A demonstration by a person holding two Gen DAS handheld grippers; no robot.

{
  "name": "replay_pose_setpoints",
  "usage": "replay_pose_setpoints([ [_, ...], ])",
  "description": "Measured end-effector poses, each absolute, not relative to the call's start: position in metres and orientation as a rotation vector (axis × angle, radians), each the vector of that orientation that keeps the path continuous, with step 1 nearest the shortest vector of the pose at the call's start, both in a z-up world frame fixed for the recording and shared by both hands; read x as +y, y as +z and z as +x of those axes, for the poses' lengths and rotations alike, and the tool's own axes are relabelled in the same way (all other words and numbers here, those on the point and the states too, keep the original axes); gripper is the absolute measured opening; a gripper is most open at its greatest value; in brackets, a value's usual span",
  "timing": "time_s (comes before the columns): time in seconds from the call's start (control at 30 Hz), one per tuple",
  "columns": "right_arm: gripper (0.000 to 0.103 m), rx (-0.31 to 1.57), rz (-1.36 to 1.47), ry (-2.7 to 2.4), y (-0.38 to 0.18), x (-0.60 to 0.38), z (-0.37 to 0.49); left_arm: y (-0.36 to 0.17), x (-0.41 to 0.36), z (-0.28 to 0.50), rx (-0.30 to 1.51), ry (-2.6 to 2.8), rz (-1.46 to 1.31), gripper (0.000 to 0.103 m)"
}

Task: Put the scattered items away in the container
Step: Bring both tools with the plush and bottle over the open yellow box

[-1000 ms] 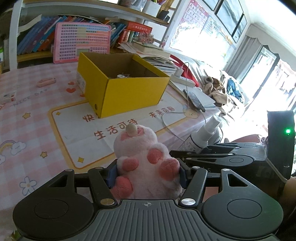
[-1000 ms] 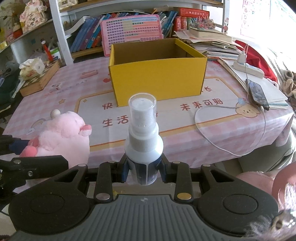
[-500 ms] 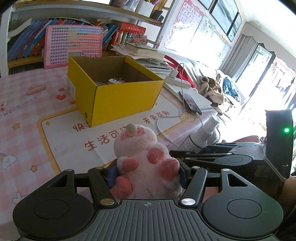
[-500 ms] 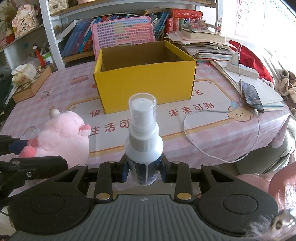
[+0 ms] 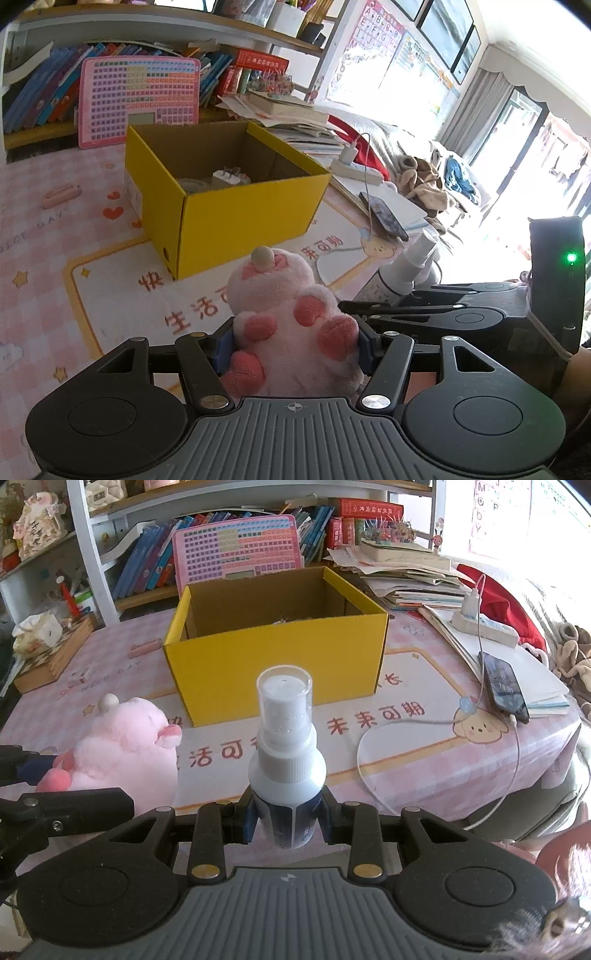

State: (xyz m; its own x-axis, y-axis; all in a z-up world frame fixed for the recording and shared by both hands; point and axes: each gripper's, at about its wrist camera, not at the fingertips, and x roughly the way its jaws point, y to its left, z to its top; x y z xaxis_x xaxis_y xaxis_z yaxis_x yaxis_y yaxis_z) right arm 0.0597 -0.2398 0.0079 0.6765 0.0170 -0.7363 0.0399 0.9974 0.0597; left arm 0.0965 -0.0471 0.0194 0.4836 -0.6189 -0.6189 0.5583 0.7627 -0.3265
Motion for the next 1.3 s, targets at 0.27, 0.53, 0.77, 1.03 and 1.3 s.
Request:
replay_pose_setpoints([
  [0.27, 0.03, 0.77, 0.061, -0.012, 0.022, -0.252, 0.09, 0.029, -0.058, 0.127, 0.732, -0.723, -0.058, 0.062],
  [0.53, 0.03, 0.64, 0.023, 0.029, 0.058, -0.27, 0.129, 0.058, -0.072, 0.16, 0.613, -0.709, -0.041, 0.062],
  [0.77, 0.03, 0.536, -0.032, 0.114, 0.088, -0.286, 0.179, 0.08, -0.091, 0.191, 0.533, -0.646, -0.016, 0.062],
  [1.03, 0.03, 0.558, -0.128, 0.224, 0.079, -0.291, 0.247, 0.072, -0.114, 0.232, 0.556, -0.548, 0.051, 0.062],
  [1.3, 0.03, 0.694, -0.204, 0.312, 0.045, -0.29, 0.301, 0.044, -0.133, 0.265, 0.675, -0.513, 0.099, 0.062],
])
